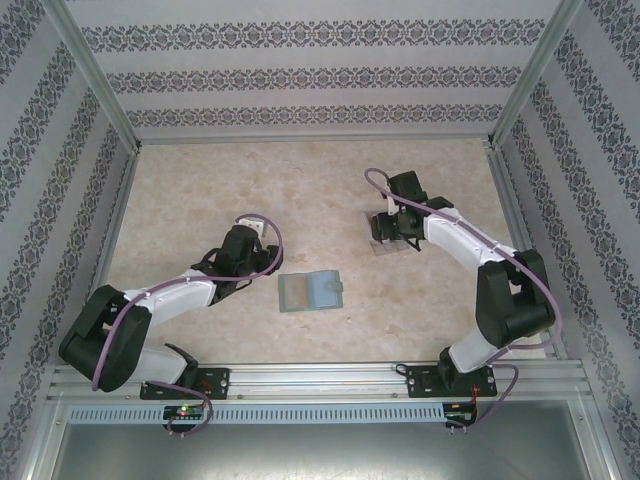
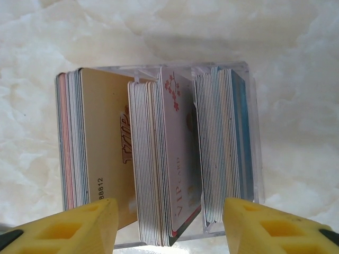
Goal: Put the credit cards into the card holder
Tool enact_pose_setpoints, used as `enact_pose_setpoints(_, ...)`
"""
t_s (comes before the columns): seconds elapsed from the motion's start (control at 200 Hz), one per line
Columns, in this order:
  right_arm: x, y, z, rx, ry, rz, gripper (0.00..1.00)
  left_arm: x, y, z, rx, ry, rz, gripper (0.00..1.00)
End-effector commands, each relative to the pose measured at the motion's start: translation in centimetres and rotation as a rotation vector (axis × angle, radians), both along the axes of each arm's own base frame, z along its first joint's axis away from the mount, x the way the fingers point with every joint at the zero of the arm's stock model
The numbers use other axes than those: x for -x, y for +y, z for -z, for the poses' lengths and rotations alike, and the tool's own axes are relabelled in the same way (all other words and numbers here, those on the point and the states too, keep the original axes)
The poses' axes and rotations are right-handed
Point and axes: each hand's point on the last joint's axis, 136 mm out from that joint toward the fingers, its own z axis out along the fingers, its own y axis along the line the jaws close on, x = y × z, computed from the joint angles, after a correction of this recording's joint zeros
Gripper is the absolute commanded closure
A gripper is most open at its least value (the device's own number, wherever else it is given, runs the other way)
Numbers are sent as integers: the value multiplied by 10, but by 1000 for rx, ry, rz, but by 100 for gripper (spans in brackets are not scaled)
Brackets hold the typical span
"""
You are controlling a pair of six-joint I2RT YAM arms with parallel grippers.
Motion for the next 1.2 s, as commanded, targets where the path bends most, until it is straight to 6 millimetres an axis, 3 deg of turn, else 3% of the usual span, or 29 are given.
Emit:
enact_pose_setpoints(0.0, -3, -3, 4, 53, 34, -28, 43, -9, 5, -6, -14, -45, -20, 38)
enact_pose_setpoints(0.165, -8, -1, 24, 68, 75, -48, 39, -9, 7, -4, -22, -32, -30, 38)
enact_pose_setpoints(0.385, -15, -9, 29, 125, 80, -21, 42, -10, 9, -1, -35, -17, -48, 37)
enact_pose_setpoints(0.674, -19, -38, 11, 268, -22, 76, 45, -10, 10, 1, -37, -14, -55, 37)
enact_pose_setpoints(0.989, -24, -38, -2, 280, -91, 76, 55, -11, 9, 2, -42, -1, -57, 37)
enact_pose_setpoints(1.194, -24, -44, -14, 312, -134, 93, 56, -11, 10, 4, -48, 6, -62, 37)
